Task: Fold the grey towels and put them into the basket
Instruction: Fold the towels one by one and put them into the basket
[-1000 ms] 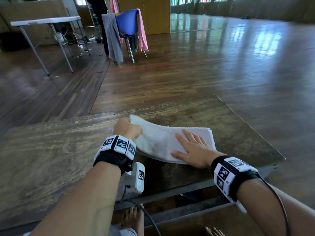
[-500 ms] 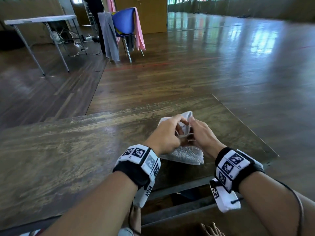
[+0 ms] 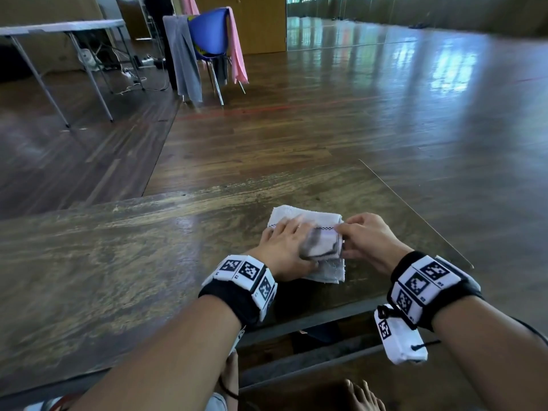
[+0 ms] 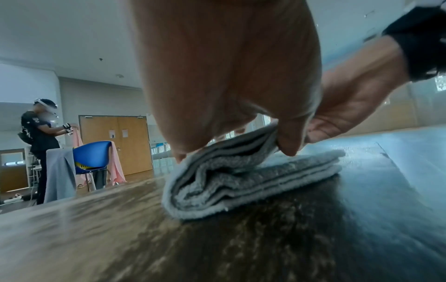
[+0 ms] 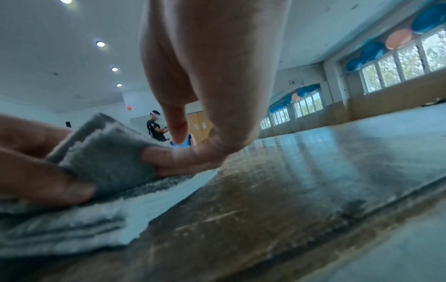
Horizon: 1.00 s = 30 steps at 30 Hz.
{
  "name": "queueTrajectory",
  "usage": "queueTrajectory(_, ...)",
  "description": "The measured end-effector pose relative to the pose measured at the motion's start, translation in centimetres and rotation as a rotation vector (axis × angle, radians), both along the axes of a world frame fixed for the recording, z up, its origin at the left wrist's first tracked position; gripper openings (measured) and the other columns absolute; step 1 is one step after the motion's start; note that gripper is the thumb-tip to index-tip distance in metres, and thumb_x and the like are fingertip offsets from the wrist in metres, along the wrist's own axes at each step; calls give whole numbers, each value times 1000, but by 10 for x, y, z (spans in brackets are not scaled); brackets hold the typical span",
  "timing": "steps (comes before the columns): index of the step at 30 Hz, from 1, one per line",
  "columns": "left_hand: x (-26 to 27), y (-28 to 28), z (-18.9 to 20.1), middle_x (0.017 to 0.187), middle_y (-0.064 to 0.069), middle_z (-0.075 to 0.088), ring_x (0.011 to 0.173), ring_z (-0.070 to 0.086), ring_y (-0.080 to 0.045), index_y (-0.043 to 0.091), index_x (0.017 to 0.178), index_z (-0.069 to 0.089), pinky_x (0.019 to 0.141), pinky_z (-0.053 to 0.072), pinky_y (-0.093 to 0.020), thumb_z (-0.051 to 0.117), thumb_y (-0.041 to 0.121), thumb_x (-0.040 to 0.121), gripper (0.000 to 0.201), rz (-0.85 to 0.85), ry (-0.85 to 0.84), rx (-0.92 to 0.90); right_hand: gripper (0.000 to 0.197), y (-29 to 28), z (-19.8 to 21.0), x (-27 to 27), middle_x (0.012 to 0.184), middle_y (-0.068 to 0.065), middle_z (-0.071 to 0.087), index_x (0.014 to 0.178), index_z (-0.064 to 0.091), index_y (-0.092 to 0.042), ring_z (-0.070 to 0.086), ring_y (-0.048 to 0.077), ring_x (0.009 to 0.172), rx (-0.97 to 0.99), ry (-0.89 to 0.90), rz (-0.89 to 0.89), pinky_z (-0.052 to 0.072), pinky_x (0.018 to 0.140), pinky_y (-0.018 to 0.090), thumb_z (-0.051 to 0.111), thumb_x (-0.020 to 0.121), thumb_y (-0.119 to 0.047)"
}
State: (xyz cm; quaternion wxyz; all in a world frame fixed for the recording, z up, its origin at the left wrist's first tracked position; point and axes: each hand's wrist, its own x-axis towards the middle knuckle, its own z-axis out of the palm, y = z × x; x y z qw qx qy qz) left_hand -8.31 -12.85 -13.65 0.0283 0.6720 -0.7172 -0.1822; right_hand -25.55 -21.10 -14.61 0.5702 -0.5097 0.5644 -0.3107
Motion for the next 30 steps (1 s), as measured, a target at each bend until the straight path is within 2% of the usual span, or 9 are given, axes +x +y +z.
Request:
queueTrajectory(4,-4,-3,-6,166,10,-7,152,-15,-16,46,155,8,121,-8,-48,40,47,99,65,-17,-45,56,10,1,-1,-9,87,16,72,100,60,-3,70,20,59,-14,185,36,58,56,31,59,98,-12)
queueTrajectory(8,-9,-3,-5,166,7,-9,152,-18,-19,55,151,8,120,-10,-51,33,48,101,57,-55,-42,98,17,3,0,-11,84,20,63,102,60,4,64,23,60,53,145,90,54,45,25,47,102,-7)
queueTrajectory(11,-10,-1,-2,166,8,-13,151,-21,-19,60,149,9,120,-12,-52,31,50,102,53,-75,-23,129,20,3,-1,-13,81,18,64,91,61,1,64,22,59,28,168,105,53,44,22,46,102,-6)
queueTrajectory(14,-7,0,3,166,9,-10,151,-20,-18,60,148,16,120,-13,-51,35,47,103,51,-80,53,141,26,2,-3,-14,75,16,65,83,62,-2,67,22,61,27,152,116,57,49,25,45,103,-4)
queueTrajectory(21,-2,2,0,165,13,-10,151,-21,-16,63,144,23,119,-18,-48,44,45,100,52,-119,67,151,27,-2,-6,-15,80,18,68,88,65,-1,69,21,62,16,177,123,57,53,26,43,103,-8)
queueTrajectory(24,-4,2,0,166,14,-9,150,-22,-15,66,144,19,119,-19,-48,50,58,87,65,-114,50,174,27,1,-2,-13,82,16,70,91,67,0,69,19,62,11,195,130,60,58,28,49,104,-17)
queueTrajectory(27,-6,-1,4,167,9,1,150,-23,-12,58,146,28,119,-14,-46,43,58,79,69,-62,143,70,21,11,8,-12,91,6,67,99,61,-12,67,22,76,-317,608,145,55,64,34,51,95,-30)
queueTrajectory(29,-2,-6,5,167,5,-5,148,-27,-9,50,149,30,120,-12,-43,38,46,90,60,15,136,-54,21,22,13,-7,103,-2,60,107,54,-20,62,23,93,-588,852,163,50,73,37,48,92,-33)
queueTrajectory(30,1,-7,3,167,4,-7,148,-26,-10,47,151,28,121,-10,-42,34,40,97,55,54,103,-86,23,26,14,-3,108,-4,59,111,52,-21,59,22,100,-690,894,175,47,74,37,48,92,-33)
